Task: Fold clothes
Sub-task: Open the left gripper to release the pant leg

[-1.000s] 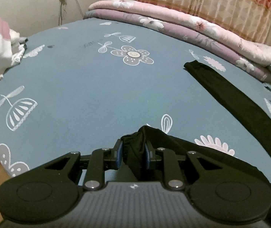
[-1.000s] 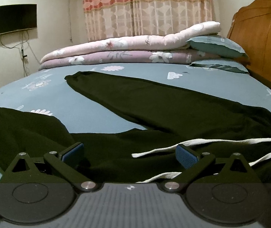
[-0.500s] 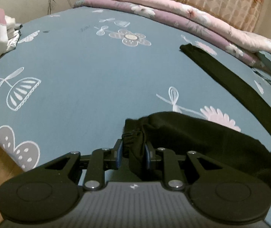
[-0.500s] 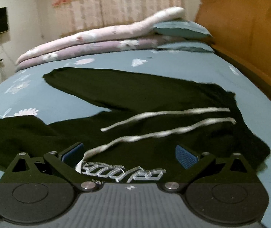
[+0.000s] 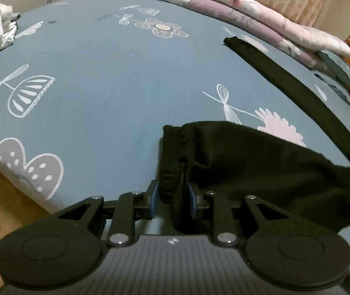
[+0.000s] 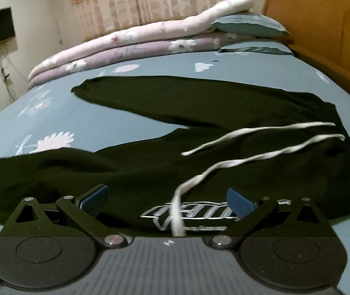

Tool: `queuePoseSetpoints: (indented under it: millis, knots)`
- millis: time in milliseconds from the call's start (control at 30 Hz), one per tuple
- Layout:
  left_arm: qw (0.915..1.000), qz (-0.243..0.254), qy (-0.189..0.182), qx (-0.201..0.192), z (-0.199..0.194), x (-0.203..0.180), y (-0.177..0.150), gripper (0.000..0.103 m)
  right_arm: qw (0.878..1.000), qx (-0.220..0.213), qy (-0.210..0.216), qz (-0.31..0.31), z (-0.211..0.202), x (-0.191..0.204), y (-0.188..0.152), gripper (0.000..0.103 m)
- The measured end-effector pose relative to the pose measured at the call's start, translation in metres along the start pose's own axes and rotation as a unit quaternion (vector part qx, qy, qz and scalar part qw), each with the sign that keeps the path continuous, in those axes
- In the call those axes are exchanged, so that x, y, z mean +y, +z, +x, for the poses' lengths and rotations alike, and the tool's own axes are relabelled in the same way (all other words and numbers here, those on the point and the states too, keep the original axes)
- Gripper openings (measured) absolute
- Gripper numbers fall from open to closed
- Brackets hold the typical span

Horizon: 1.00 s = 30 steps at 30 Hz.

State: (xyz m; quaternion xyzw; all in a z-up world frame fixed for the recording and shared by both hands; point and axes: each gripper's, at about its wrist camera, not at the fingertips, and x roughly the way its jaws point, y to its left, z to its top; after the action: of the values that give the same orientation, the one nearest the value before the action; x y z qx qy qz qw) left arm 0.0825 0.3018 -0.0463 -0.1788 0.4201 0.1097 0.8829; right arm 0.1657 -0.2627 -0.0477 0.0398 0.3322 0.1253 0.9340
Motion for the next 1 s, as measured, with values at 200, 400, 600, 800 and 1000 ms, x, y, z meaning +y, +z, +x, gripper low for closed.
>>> queuePoseSetpoints:
  millis: [200, 400, 600, 800, 1000]
  knots:
    - [0.9988, 0.019, -0.020, -0.041, -0.025, 0.014, 0.015, 0.052, 1.000, 0.009, 0.011, -0.010, 0.006, 0.023, 0.004, 0.103]
    - [0.9974, 0.042, -0.035, -0.047, 0.013, 0.019, 0.046, 0.052, 0.999, 0.003, 0.019, -0.030, 0.003, 0.051, 0.012, 0.103]
    - [0.9974, 0.058, -0.039, -0.017, 0.069, 0.018, 0.047, 0.052, 0.999, 0.000, 0.002, -0.047, -0.008, 0.062, 0.014, 0.103]
    - [0.9883, 0.149, -0.014, -0.026, 0.080, -0.013, 0.027, 0.052, 0.999, 0.004, -0.018, -0.051, -0.007, 0.066, 0.016, 0.103]
    - [0.9809, 0.184, -0.010, -0.062, 0.068, -0.029, 0.018, 0.019, 0.998, 0.012, -0.014, -0.066, 0.003, 0.078, 0.019, 0.103]
